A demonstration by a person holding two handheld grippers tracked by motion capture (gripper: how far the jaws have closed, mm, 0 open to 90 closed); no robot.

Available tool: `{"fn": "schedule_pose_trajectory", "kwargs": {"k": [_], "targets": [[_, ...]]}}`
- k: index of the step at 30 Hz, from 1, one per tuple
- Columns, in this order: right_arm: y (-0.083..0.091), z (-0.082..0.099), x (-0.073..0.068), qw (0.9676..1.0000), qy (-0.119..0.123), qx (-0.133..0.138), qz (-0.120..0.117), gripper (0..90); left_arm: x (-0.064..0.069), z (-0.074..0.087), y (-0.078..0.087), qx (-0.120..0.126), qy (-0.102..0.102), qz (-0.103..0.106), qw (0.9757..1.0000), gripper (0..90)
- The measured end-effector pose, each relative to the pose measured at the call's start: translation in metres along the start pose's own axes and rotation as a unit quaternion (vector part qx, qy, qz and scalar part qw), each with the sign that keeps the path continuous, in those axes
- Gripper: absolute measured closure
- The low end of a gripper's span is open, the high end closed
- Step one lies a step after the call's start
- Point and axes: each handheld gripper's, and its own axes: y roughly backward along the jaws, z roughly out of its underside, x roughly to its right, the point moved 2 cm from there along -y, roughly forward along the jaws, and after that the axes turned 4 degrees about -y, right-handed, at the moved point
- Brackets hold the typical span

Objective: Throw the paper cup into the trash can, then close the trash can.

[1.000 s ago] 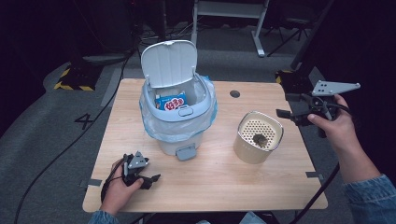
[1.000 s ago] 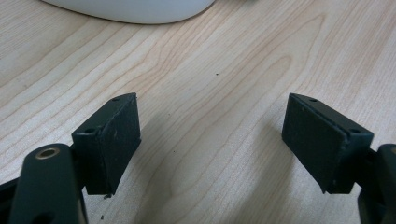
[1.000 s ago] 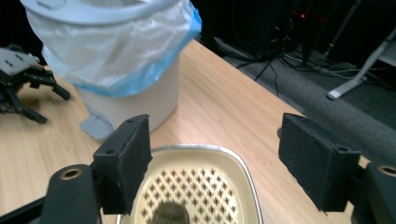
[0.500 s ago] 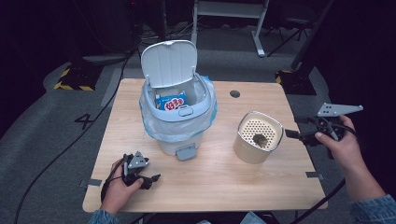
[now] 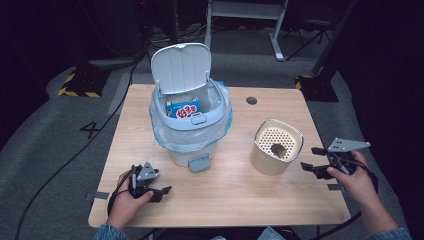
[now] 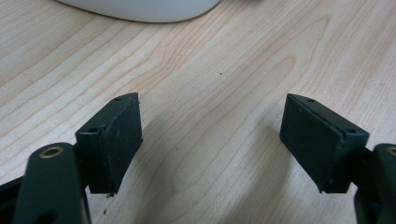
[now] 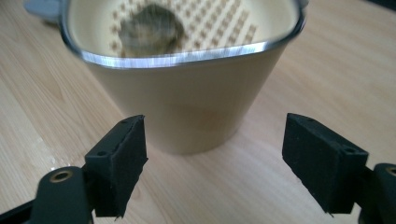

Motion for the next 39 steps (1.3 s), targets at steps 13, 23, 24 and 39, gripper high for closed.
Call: {"fn": "schedule_pose_trajectory", "kwargs": {"k": [13,23,24,39], "targets": [[-0.048,0.062,-0.011,0.9995,-0.021,-0.019,0.01,18.4,-0.004,-0.004,0.015,0.025,0.038,0.002,0.999,22.7],[-0.055,0.072,-0.012,0.9995,-0.02,-0.019,0.018,14.9,-0.007,-0.023,0.034,0.056,0.041,-0.003,0.9976,23.1],[-0.055,0.072,-0.012,0.9995,-0.02,-0.018,0.018,14.9,-0.008,-0.026,0.039,0.064,0.039,-0.002,0.9972,23.2],[-0.055,0.072,-0.013,0.9993,-0.024,-0.018,0.02,14.9,-0.032,-0.074,0.099,0.108,0.028,-0.004,0.9937,21.9]]}}
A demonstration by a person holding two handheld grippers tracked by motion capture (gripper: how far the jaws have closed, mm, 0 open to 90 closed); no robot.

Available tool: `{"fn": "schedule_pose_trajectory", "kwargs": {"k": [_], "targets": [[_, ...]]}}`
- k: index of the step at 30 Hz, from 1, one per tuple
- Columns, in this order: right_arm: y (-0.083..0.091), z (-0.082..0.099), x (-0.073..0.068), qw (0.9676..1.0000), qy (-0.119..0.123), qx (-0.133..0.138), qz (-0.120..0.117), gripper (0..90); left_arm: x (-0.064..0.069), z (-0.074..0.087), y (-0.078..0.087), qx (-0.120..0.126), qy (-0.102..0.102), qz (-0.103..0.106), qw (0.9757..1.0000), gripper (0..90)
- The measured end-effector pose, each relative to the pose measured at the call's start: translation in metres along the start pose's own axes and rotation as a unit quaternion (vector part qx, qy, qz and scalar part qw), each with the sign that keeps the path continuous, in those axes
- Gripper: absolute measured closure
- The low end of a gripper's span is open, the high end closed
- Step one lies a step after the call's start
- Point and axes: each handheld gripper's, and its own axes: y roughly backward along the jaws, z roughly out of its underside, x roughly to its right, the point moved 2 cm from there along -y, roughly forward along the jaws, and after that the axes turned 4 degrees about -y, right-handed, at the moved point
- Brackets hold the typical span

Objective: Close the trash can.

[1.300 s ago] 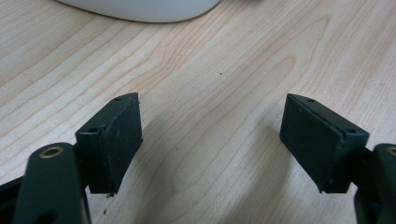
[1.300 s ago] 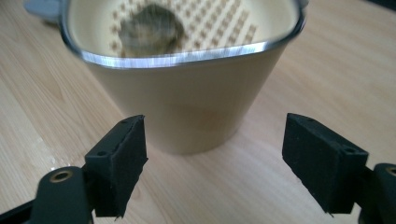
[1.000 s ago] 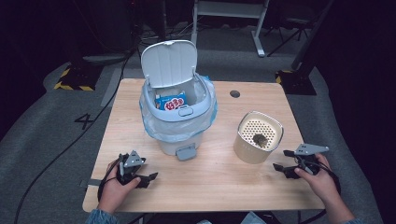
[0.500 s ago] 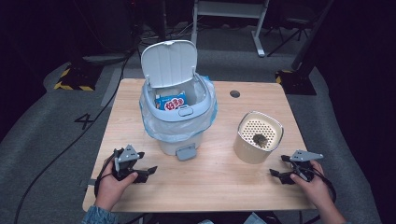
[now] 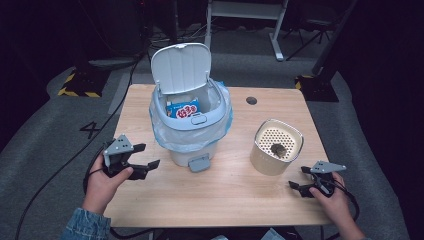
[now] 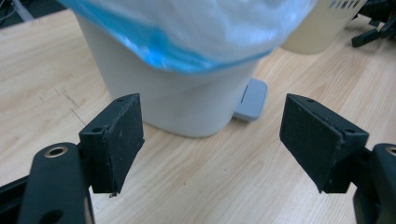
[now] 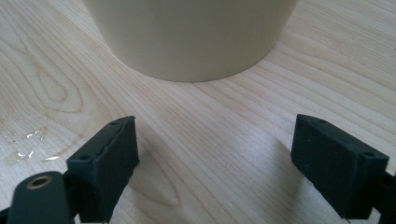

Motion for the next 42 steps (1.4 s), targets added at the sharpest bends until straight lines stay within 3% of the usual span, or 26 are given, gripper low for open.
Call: {"fn": "schedule_pose_trajectory", "kwargs": {"k": [8,10,15,21,26,32,39,42], "targets": [[0.0,0.0,0.0,1.0,0.0,0.0,0.0,14.9,-0.008,-0.03,0.012,0.022,-0.003,-0.015,0.9996,19.1],[0.0,0.0,0.0,1.0,0.0,0.0,0.0,14.9,-0.01,-0.037,0.014,0.028,0.001,-0.011,0.9996,19.1],[0.0,0.0,0.0,1.0,0.0,0.0,0.0,14.9,-0.018,-0.055,0.019,0.036,-0.01,-0.019,0.9991,19.9],[0.0,0.0,0.0,1.0,0.0,0.0,0.0,14.9,-0.032,-0.077,0.023,0.069,-0.002,-0.026,0.9972,21.2],[0.0,0.0,0.0,1.0,0.0,0.0,0.0,14.9,-0.041,-0.094,0.025,0.106,0.007,-0.023,0.9941,21.1],[0.0,0.0,0.0,1.0,0.0,0.0,0.0,15.0,-0.049,-0.109,0.026,0.16,0.01,-0.021,0.9868,22.5],[0.0,0.0,0.0,1.0,0.0,0.001,-0.001,15.5,-0.058,-0.123,0.025,0.185,0.008,-0.032,0.9821,25.9],[0.0,0.0,0.0,1.0,0.0,0.001,0.0,15.5,-0.063,-0.131,0.023,0.183,0.007,-0.039,0.9823,27.6]]}}
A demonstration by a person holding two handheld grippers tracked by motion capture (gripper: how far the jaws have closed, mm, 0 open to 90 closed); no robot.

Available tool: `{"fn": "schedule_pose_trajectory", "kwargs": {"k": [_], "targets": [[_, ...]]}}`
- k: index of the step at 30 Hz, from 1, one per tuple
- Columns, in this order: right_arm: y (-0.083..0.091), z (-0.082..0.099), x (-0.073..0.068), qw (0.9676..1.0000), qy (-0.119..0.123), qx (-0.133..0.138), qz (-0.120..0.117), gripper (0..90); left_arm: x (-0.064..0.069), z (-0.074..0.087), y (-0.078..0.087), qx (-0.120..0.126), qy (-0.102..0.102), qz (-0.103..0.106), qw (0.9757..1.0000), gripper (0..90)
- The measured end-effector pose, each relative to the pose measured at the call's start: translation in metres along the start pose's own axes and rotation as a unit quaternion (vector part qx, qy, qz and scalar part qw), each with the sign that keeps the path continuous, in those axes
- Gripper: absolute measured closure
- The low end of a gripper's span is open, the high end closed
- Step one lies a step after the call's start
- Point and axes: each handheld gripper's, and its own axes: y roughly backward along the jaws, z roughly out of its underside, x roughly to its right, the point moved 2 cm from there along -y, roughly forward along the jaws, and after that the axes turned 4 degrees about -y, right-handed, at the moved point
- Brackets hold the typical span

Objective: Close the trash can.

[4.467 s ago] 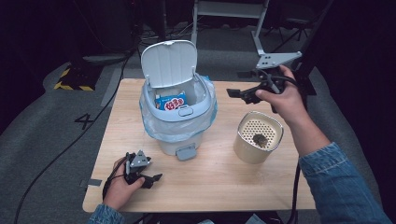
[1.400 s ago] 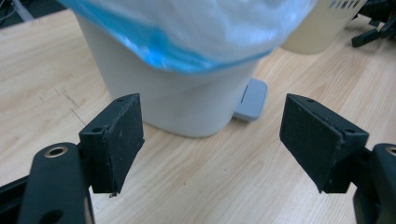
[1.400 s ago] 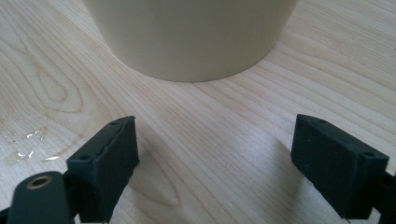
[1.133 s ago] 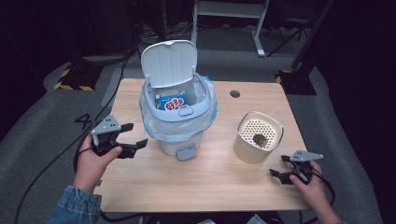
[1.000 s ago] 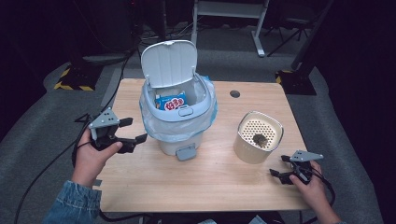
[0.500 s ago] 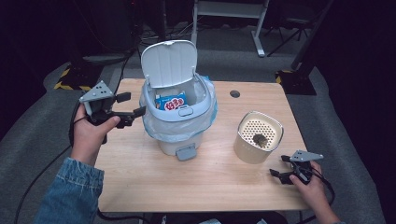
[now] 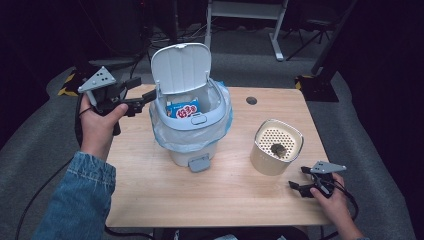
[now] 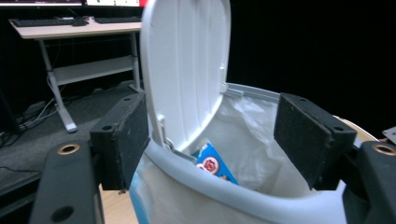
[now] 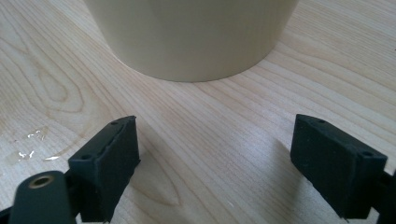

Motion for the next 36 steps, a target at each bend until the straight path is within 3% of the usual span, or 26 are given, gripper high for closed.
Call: {"fn": "schedule_pose_trajectory", "kwargs": {"k": [10,13,16,19,23,25,28,36], "targets": [[0.0,0.0,0.0,1.0,0.0,0.0,0.0,15.6,-0.017,-0.014,-0.024,-0.008,0.017,-0.019,0.9996,29.9],[0.0,0.0,0.0,1.0,0.002,0.0,-0.002,15.5,-0.02,-0.016,-0.032,-0.013,0.022,-0.015,0.9996,29.9],[0.0,0.0,0.0,1.0,0.003,0.0,-0.003,15.6,-0.02,-0.019,-0.036,-0.024,0.005,-0.023,0.9994,32.8],[0.0,0.0,0.0,1.0,0.004,0.0,-0.003,15.6,-0.015,-0.025,-0.038,-0.023,0.007,-0.001,0.9997,36.4],[0.0,0.0,0.0,1.0,0.003,0.0,-0.004,15.5,-0.011,-0.03,-0.038,-0.041,-0.005,-0.005,0.9991,34.9],[0.0,0.0,0.0,1.0,0.003,0.0,-0.004,15.5,-0.011,-0.031,-0.036,-0.041,-0.003,0.0,0.9991,35.6],[0.0,0.0,0.0,1.0,0.003,0.0,-0.003,15.6,-0.009,-0.032,-0.034,-0.038,-0.019,0.001,0.9991,36.8],[0.0,0.0,0.0,1.0,0.003,0.0,-0.004,15.5,0.001,-0.04,-0.027,-0.044,-0.022,0.036,0.9981,37.4]]}}
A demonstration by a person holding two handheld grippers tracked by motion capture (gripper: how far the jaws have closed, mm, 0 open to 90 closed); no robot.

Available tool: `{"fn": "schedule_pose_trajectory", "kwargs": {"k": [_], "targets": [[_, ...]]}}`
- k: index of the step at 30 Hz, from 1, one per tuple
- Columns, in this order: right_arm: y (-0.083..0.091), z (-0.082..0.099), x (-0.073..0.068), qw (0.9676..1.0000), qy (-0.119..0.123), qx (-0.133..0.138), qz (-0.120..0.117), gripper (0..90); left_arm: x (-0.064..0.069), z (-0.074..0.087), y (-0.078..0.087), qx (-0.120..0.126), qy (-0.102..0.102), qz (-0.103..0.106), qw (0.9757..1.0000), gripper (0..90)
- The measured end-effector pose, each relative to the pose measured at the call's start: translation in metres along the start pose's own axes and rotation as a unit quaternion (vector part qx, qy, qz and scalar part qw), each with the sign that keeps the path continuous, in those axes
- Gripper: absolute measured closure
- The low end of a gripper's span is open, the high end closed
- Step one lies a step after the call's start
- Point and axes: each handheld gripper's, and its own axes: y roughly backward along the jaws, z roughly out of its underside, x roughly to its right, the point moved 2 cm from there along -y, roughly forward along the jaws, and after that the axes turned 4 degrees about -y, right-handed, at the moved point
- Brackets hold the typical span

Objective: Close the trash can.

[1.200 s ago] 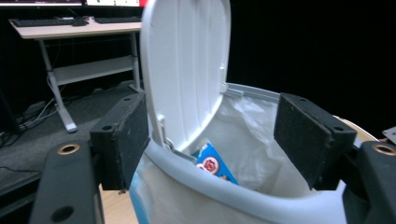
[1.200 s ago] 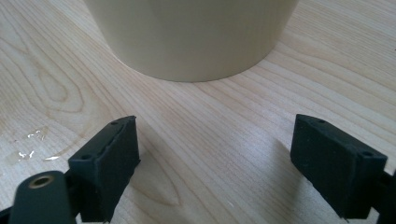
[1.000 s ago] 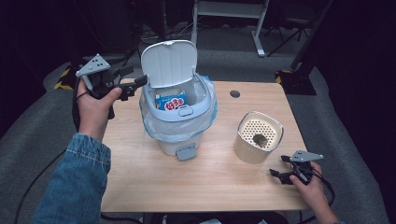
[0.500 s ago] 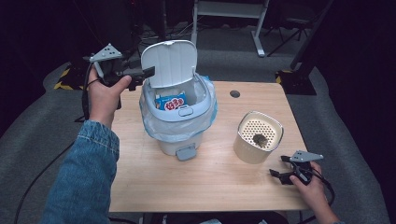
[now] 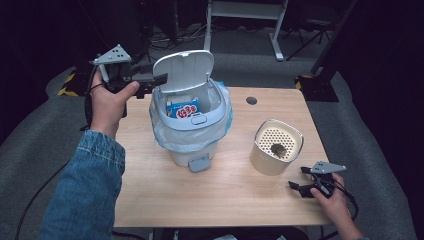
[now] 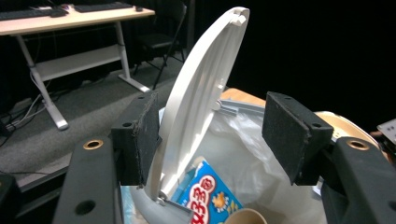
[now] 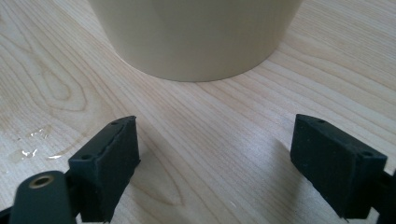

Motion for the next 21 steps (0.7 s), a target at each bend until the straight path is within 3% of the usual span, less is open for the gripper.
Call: {"fn": "schedule_pose_trajectory", "kwargs": {"k": [5,8,11,13,17,21], "targets": [[0.0,0.0,0.0,1.0,0.0,0.0,0.0,15.5,0.007,-0.001,0.004,-0.007,0.001,0.019,0.9998,41.2],[0.0,0.0,0.0,1.0,0.0,0.0,0.0,15.6,0.014,0.0,0.007,-0.002,0.005,0.053,0.9986,42.7],[0.0,0.0,0.0,1.0,0.0,0.0,0.001,15.6,0.024,0.0,0.005,-0.015,0.009,0.092,0.9956,42.7],[0.0,0.0,0.0,1.0,0.0,0.0,0.001,15.5,0.031,0.001,0.0,-0.041,0.01,0.115,0.9925,42.4],[0.0,0.0,0.0,1.0,0.0,0.0,0.001,15.5,0.046,0.003,-0.01,-0.071,0.004,0.146,0.9867,42.0],[0.0,0.0,0.0,1.0,0.0,0.0,0.001,15.5,0.056,0.004,-0.02,-0.09,0.009,0.162,0.9827,43.6]]}}
